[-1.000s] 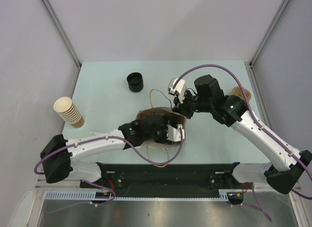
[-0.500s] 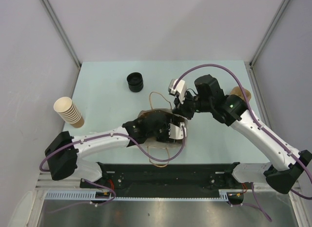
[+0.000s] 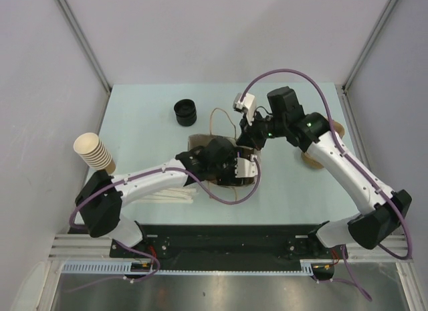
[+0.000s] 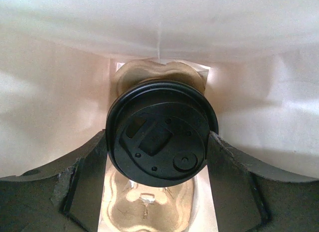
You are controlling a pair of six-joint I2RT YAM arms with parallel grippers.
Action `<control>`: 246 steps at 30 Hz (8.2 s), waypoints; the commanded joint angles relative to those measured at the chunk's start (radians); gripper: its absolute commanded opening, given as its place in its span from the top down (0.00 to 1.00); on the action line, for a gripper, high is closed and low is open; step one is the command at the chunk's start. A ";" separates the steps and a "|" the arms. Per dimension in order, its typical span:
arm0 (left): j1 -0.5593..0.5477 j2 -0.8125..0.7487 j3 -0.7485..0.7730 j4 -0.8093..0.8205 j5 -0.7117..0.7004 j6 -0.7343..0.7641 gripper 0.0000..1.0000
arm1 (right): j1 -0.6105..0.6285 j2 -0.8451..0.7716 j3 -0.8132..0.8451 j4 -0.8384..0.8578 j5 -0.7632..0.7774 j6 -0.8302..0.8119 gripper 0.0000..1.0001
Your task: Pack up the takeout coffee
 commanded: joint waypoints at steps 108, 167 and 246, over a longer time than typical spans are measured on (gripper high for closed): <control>0.181 0.076 0.430 -0.311 0.354 0.004 0.00 | -0.166 0.299 0.275 -0.220 -0.215 -0.129 1.00; 0.201 -0.194 0.218 -0.055 0.493 0.129 0.21 | -0.135 0.287 0.303 -0.203 -0.034 -0.022 1.00; 0.752 -0.212 0.042 -0.701 0.360 0.047 0.14 | -0.283 0.302 0.398 -0.477 -0.147 -0.527 0.92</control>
